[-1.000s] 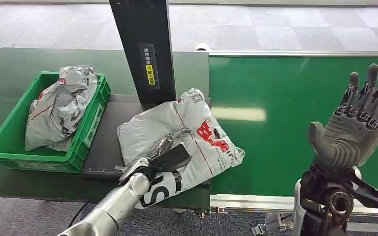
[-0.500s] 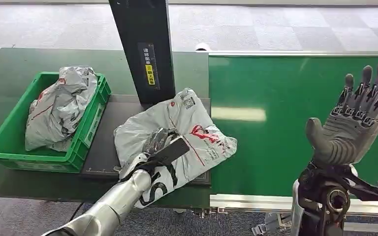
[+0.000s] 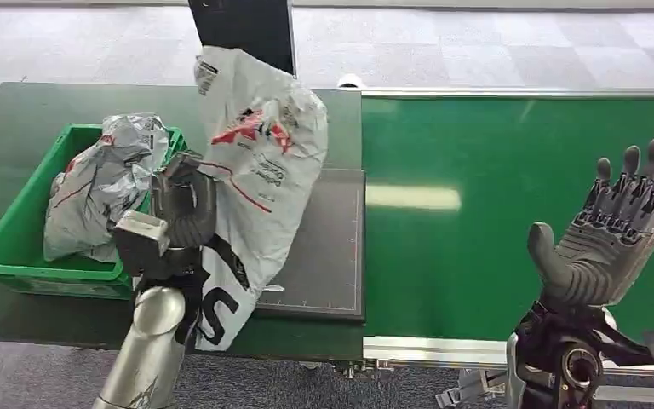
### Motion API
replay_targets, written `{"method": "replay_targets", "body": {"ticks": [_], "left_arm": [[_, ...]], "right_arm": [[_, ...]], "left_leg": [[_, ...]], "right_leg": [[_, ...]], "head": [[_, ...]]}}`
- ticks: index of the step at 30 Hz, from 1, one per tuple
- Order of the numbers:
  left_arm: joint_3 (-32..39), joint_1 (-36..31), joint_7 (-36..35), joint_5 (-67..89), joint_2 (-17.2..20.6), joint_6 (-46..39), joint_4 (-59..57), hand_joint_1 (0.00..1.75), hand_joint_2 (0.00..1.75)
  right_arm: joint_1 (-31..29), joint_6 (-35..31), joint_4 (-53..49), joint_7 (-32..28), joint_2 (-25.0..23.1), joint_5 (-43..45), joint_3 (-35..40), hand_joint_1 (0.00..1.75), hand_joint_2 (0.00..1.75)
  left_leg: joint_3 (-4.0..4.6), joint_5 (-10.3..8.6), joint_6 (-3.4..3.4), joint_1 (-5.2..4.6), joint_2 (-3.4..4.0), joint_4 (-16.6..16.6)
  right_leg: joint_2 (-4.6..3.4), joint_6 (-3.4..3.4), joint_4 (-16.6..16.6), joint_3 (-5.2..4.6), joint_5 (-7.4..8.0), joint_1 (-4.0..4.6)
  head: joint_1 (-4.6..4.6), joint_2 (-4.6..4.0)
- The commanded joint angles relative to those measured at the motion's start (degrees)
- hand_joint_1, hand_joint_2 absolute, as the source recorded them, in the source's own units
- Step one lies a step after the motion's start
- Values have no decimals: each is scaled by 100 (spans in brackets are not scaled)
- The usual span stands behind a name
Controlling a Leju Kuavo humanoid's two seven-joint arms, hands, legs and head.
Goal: Moved the parcel from conveyor to table for the left to box.
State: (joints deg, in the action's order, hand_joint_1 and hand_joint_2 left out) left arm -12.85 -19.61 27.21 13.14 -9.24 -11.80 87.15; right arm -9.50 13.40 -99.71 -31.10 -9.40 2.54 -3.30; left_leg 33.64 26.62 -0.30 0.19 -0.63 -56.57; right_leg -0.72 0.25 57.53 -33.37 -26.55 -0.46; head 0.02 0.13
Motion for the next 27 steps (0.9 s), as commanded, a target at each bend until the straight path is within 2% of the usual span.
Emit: {"method": "replay_targets", "body": {"ticks": [1, 5, 7, 8, 9, 11, 13, 15, 17, 27], "left_arm": [[579, 86, 201, 75, 442, -794, 1064, 175, 175], [1837, -910, -197, -93, 701, -1131, -116, 175, 175], [2395, -1657, -357, 202, 932, -1248, -1120, 175, 175], [2605, -2087, -503, 609, 1085, -1597, -1715, 175, 175], [2751, -2638, -679, 1152, 1359, -1764, -2553, 175, 175], [2941, -3208, -761, 1579, 1615, -1858, -3440, 175, 175], [2966, -3431, -873, 1825, 1742, -1941, -3821, 175, 175], [2924, -3899, -1338, 2586, 1948, -2333, -4719, 175, 175], [2997, -4271, -1494, 2872, 2117, -2447, -5332, 175, 175], [3003, -4310, -1486, 2895, 2115, -2471, -5406, 175, 175]], "right_arm": [[119, -18, -6, -58, 6, 21, -183, 0, 175], [186, 83, 9, -80, -83, -9, -186, 0, 175], [103, 137, 109, -73, -59, -24, -132, 0, 175], [33, 160, 166, -64, -47, -20, -105, 0, 175], [-52, 135, 253, -23, -23, -39, -76, 0, 175], [-131, 110, 321, 25, 14, -30, -48, 0, 175], [-140, 117, 340, 42, 34, -19, -45, 0, 175], [-131, 142, 367, 67, 36, -8, -42, 0, 175], [-117, 109, 385, 106, 32, -37, -41, 0, 175], [-108, 111, 383, 107, 35, -39, -38, 0, 175]], "left_leg": [[-6, 2, -2, 0, 13, 2], [-11, -1, -7, 0, 13, 4], [-11, -6, -10, 0, 3, 3], [-7, -10, -12, 3, 0, 1], [-11, -11, -12, 2, 4, 4], [-10, -22, -19, 3, 3, 6], [-5, -20, -23, 8, 9, -7], [-9, -26, -20, 10, 4, 2], [-14, -20, -21, 15, 16, 1], [-6, -18, -20, 19, 7, 0]], "right_leg": [[-6, -1, -3, 5, 1, 1], [-4, -5, 0, 7, 1, 1], [7, -8, 5, 7, 1, 1], [11, -10, 7, 4, 4, 4], [8, -10, 6, 5, 5, 3], [14, -15, 9, 3, 11, 5], [5, -17, 18, -5, 12, 10], [14, -14, 10, 5, 13, 12], [-5, -23, 13, 3, 15, 13], [-1, -20, 10, 0, 14, 14]], "head": [[0, 0], [0, 0], [2, 0], [0, 2], [0, 0], [0, 0], [0, 0], [4, 0], [2, 0], [2, 0]]}}
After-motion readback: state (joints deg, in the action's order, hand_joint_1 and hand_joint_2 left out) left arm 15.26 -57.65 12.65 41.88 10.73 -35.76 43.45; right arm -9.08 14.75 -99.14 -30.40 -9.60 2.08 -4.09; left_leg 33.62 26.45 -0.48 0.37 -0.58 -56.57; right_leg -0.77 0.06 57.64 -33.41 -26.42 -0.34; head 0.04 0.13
